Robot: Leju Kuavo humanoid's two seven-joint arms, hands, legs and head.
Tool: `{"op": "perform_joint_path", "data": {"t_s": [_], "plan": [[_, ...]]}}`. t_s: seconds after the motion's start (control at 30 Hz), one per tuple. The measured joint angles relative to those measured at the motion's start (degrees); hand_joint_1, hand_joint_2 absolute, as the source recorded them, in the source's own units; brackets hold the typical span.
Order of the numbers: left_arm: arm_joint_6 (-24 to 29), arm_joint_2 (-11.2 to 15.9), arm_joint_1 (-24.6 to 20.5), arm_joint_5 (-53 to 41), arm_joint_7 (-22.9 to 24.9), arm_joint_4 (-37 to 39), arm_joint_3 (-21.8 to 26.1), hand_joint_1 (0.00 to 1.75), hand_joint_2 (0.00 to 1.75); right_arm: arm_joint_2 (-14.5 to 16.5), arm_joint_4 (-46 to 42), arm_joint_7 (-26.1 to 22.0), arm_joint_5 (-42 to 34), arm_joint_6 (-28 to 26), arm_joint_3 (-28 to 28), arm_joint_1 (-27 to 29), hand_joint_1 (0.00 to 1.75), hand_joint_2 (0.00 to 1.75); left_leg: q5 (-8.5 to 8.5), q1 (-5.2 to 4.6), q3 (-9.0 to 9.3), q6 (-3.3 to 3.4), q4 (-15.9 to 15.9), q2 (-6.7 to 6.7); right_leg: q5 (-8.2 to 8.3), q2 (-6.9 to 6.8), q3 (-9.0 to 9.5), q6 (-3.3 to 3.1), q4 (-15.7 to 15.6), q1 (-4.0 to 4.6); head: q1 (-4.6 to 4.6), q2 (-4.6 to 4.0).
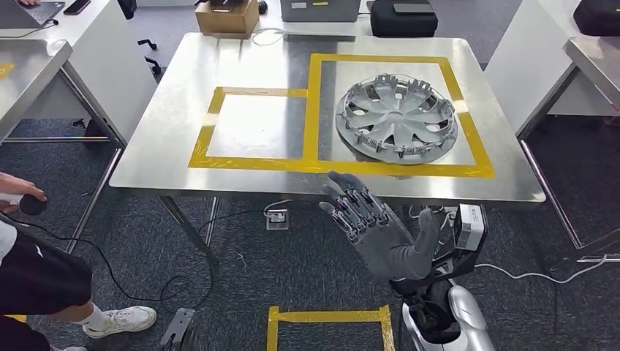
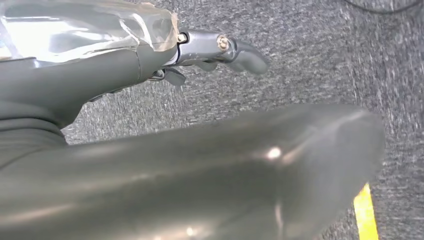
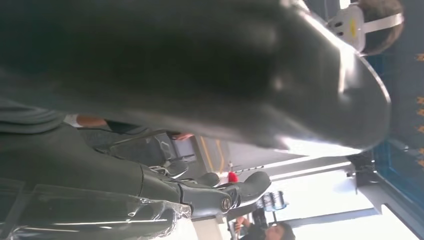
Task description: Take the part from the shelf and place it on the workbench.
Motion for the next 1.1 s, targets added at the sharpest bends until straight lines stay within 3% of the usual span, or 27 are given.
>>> {"op": "perform_joint_path", "data": {"t_s": [0.07, 0.1, 0.17, 0.2, 0.27, 0.4, 0.47, 0.53, 0.57, 0.6, 0.63, 0.7, 0.73, 0.77, 0.8, 0.83, 0.87, 0.9, 0.97, 1.0, 1.07, 1.1], "plan": [[-0.32, 0.09, 0.05, 0.08, 0.03, 0.0, 0.01, 0.0, 0.0, -0.26, 0.07, -0.07, 2.1, -0.95, 0.0, 1.21, 0.0, 0.0, 1.42, 0.1, -0.6, 1.04, -0.48, 0.22, -0.47, 0.04, -0.49, 0.28, 0.36, -0.16, 0.03, 0.0], [-0.49, 0.11, 0.07, 0.14, 0.03, 0.0, 0.01, 0.0, 0.0, -0.48, 0.14, -0.09, 3.39, -1.62, -0.01, 1.9, 0.0, 0.0, 2.29, 0.23, -1.18, 1.51, -0.79, 0.33, -2.19, 0.06, -1.24, 0.01, 1.95, -0.17, 0.07, 0.0], [-0.76, 0.15, 0.18, 0.39, 0.04, 0.01, 0.03, 0.0, 0.0, -1.08, 0.5, -0.09, 6.07, -3.04, -0.06, 3.41, 0.0, 0.0, 3.85, 0.28, -2.76, 2.1, -0.97, 0.42, -7.86, 0.11, -3.57, -0.83, 8.86, -0.22, 0.15, 0.0], [-0.86, 0.17, 0.29, 0.54, 0.05, 0.02, 0.04, 0.0, 0.0, -1.38, 0.81, -0.09, 7.13, -3.6, -0.08, 4.2, 0.0, 0.0, 4.59, 0.22, -3.68, 2.2, -0.92, 0.42, -10.3, 0.11, -4.56, -0.93, 13.12, -0.23, 0.16, 0.0], [-1.07, 0.21, 0.54, 0.76, 0.07, 0.02, 0.05, 0.0, 0.0, -1.95, 1.64, -0.09, 8.27, -4.43, -0.1, 5.6, 0.0, 0.0, 5.87, 0.11, -5.33, 2.16, -0.83, 0.39, -12.17, 0.12, -4.89, -0.38, 18.49, -0.25, 0.17, 0.0], [-1.17, 0.22, 0.66, 0.81, 0.07, 0.02, 0.05, 0.0, 0.0, -2.21, 2.13, -0.1, 8.45, -4.78, -0.1, 6.25, 0.0, 0.0, 6.47, 0.08, -6.17, 2.08, -0.78, 0.39, -11.81, 0.12, -4.14, 0.13, 19.26, -0.25, 0.16, 0.0], [-1.26, 0.26, 0.78, 1.16, 0.07, 0.03, 0.08, 0.0, 0.0, -2.78, 3.21, -0.1, 8.6, -5.67, 0.08, 7.32, 0.0, 0.0, 7.87, 0.04, -7.38, 1.43, -0.69, 0.35, -10.69, 0.16, 2.27, 0.24, 10.79, -0.04, 0.15, 0.0], [-1.41, 0.38, 0.98, 1.7, 0.09, 0.05, 0.14, 0.0, 0.0, -3.76, 4.97, -0.07, 8.72, -7.02, 0.49, 8.61, 0.0, 0.0, 10.01, 0.06, -8.78, 0.16, -0.77, 0.26, -9.61, 0.17, 9.11, -0.48, 0.72, 0.2, 0.15, 0.0], [-1.5, 0.45, 1.09, 1.9, 0.12, 0.07, 0.17, 0.0, 0.0, -4.18, 5.69, -0.03, 8.72, -7.59, 0.74, 8.84, 0.0, 0.0, 10.05, 0.15, -9.2, -0.45, -0.58, 0.24, -9.47, 0.11, 9.62, -1.22, -0.97, 0.22, 0.16, 0.0], [-1.6, 0.5, 1.25, 2.09, 0.16, 0.09, 0.23, 0.0, 0.0, -4.41, 6.21, 0.08, 8.83, -8.1, 0.95, 8.97, 0.0, 0.0, 8.55, 0.29, -9.67, -0.8, 0.34, 0.2, -8.8, 0.01, 9.07, -1.76, -1.04, 0.03, 0.15, 0.0], [-1.69, 0.56, 1.39, 2.26, 0.18, 0.11, 0.34, 0.0, 0.0, -4.6, 6.69, 0.21, 9.05, -8.62, 1.15, 9.11, 0.0, 0.0, 5.96, 0.44, -10.37, -1.15, 2.36, 0.19, -8.05, -0.08, 8.38, -2.16, -1.1, -0.16, 0.16, 0.0], [-1.76, 0.61, 1.56, 2.68, 0.2, 0.18, 0.64, 0.0, 0.0, -4.9, 7.64, 0.52, 9.73, -9.67, 1.51, 9.38, 0.0, 0.0, -0.49, 0.64, -12.03, -1.78, 9.38, 0.19, -6.58, -0.15, 6.92, -2.53, -1.02, -0.15, 0.09, 0.0], [-1.76, 0.64, 1.57, 2.82, 0.2, 0.22, 0.81, 0.0, 0.0, -5.05, 8.09, 0.64, 10.03, -10.01, 1.62, 9.54, 0.0, 0.0, -2.38, 0.69, -12.58, -2.0, 13.13, 0.19, -5.85, -0.16, 6.09, -2.49, -0.95, -0.13, 0.07, 0.0], [-1.76, 0.66, 1.58, 2.95, 0.2, 0.26, 0.97, 0.0, 0.0, -5.2, 8.52, 0.74, 10.22, -10.24, 1.7, 9.68, 0.0, 0.0, -2.85, 0.73, -12.51, -2.12, 15.77, 0.2, -5.14, -0.17, 5.2, -2.39, -0.83, -0.11, 0.07, 0.0], [-1.76, 0.66, 1.59, 3.04, 0.2, 0.31, 1.1, 0.0, 0.0, -5.33, 8.93, 0.82, 10.32, -10.35, 1.75, 9.8, 0.0, 0.0, -2.08, 0.75, -11.49, -2.13, 16.55, 0.2, -4.48, -0.17, 4.21, -2.24, -0.67, -0.09, 0.07, 0.0], [-1.76, 0.67, 1.6, 3.07, 0.2, 0.34, 1.22, 0.0, 0.0, -5.43, 9.23, 0.86, 10.34, -10.39, 1.77, 9.9, 0.0, 0.0, -0.62, 0.76, -9.39, -2.02, 15.15, 0.2, -3.89, -0.16, 3.29, -2.07, -0.46, -0.08, 0.05, 0.0], [-1.76, 0.68, 1.57, 3.08, 0.2, 0.36, 1.32, 0.0, 0.0, -5.51, 9.49, 0.88, 10.35, -10.39, 1.79, 9.95, 0.0, 0.0, 0.52, 0.76, -6.25, -1.8, 11.73, 0.18, -3.37, -0.15, 2.51, -1.87, -0.22, -0.08, 0.05, 0.0], [-1.77, 0.72, 1.51, 3.09, 0.2, 0.37, 1.4, 0.0, 0.0, -5.57, 9.69, 0.89, 10.35, -10.39, 1.8, 9.98, 0.0, 0.0, 0.52, 0.68, -2.74, -1.49, 7.24, 0.15, -2.87, -0.14, 1.91, -1.61, -0.02, -0.01, 0.06, 0.0], [-1.77, 0.78, 1.45, 3.1, 0.18, 0.38, 1.5, 0.0, 0.0, -5.64, 9.97, 0.88, 10.35, -10.39, 1.82, 9.95, 0.0, 0.0, -0.65, 0.3, 1.74, -0.67, 0.7, 0.03, -1.99, -0.18, 1.5, -0.92, 0.03, 0.1, 0.16, 0.0], [-1.77, 0.82, 1.46, 3.1, 0.18, 0.39, 1.5, 0.0, 0.0, -5.67, 10.07, 0.88, 10.36, -10.4, 1.85, 9.93, 0.0, 0.0, -1.13, 0.03, 2.26, -0.23, -0.57, -0.02, -1.51, -0.21, 1.48, -0.51, -0.1, 0.11, 0.16, 0.0], [-1.76, 0.82, 1.49, 3.1, 0.19, 0.42, 1.52, 0.0, 0.0, -5.8, 10.24, 0.87, 10.38, -10.4, 1.95, 9.97, 0.0, 0.0, 0.0, -0.15, 1.45, 0.72, -1.1, 0.07, -0.68, -0.22, 1.29, 0.15, -0.4, 0.0, 0.12, 0.0], [-1.77, 0.81, 1.43, 3.1, 0.2, 0.43, 1.52, 0.0, 0.0, -5.91, 10.34, 0.89, 10.42, -10.46, 1.99, 10.02, 0.0, 0.0, 0.82, -0.09, 0.84, 1.2, -1.34, 0.17, -1.39, -0.16, 0.76, 0.15, 0.09, -0.03, 0.13, 0.0]]}}
